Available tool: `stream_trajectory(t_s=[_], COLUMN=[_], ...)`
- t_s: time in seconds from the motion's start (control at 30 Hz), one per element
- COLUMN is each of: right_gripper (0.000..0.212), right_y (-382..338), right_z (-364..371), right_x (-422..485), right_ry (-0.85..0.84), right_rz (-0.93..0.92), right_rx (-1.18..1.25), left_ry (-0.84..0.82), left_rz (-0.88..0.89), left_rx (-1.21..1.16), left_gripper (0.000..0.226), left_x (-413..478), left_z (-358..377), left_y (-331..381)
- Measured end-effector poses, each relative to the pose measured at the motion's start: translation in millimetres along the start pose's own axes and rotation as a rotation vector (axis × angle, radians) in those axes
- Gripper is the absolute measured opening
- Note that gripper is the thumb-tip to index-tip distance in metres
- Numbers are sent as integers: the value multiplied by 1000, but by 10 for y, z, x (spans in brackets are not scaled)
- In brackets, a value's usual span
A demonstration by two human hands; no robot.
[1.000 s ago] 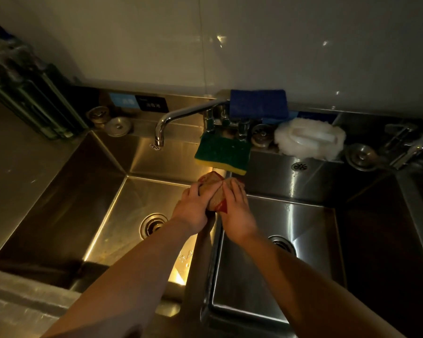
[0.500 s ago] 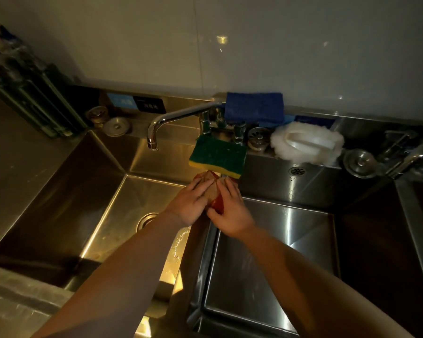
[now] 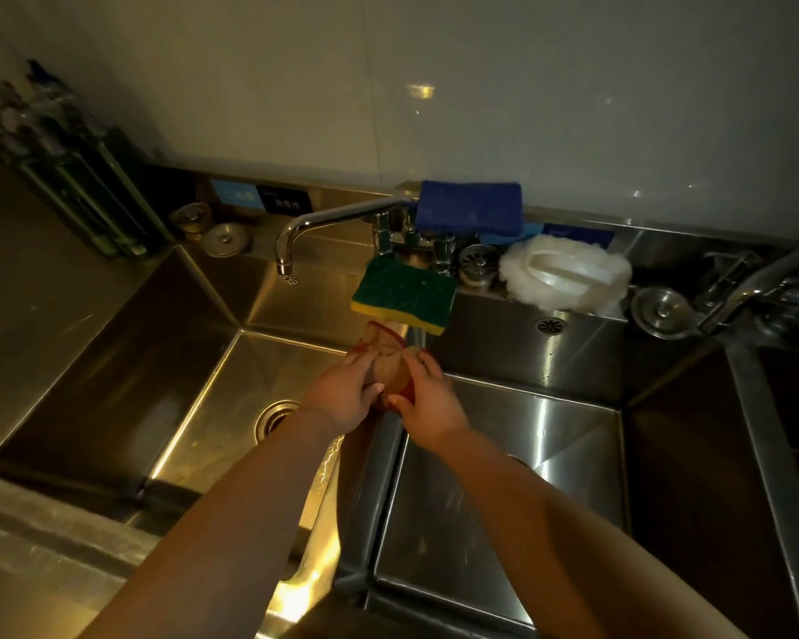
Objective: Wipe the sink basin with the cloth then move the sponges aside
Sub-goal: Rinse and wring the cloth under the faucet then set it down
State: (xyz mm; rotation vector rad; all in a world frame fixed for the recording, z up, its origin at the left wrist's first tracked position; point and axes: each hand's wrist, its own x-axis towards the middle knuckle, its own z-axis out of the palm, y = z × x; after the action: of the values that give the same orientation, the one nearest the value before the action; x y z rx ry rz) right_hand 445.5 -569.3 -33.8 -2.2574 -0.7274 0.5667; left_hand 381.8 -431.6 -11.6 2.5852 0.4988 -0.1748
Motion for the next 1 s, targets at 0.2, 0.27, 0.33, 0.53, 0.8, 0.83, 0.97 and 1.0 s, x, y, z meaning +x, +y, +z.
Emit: stream_trajectory(t_s=[0.2, 0.27, 0.33, 0.53, 0.8, 0.83, 0.97, 1.0], right_gripper=[61, 61, 60, 54, 63, 61, 56, 55], right_y=[10, -10, -37, -156, -311, -340, -405, -410], right_z=[83, 128, 185, 428, 730, 734, 742, 731], right_x=[-276, -410, -564, -1082, -1498, -1531, -1710, -1757], right_ry=[-13, -27, -29, 0, 17, 16, 67, 86], right_rz=[45, 49, 42, -12, -21, -33, -50, -58], right_rx=[21, 20, 25, 23, 26, 6, -23, -42], left_ry=[-3, -8, -10, -74, -115, -115, -114, -114], left_rz=[42, 59, 88, 180, 212, 220, 282, 314], left_rx=[89, 97, 114, 59, 16, 28, 97, 124], left_gripper=[50, 49, 48, 45, 39, 40, 42, 41], left_x=[-281, -436, -610, -1158, -1676, -1731, -1940, -1983], left_z=[41, 58, 70, 90, 90, 86, 44, 24], left_y=[-16, -70, -135, -306, -378, -389, -408, -399])
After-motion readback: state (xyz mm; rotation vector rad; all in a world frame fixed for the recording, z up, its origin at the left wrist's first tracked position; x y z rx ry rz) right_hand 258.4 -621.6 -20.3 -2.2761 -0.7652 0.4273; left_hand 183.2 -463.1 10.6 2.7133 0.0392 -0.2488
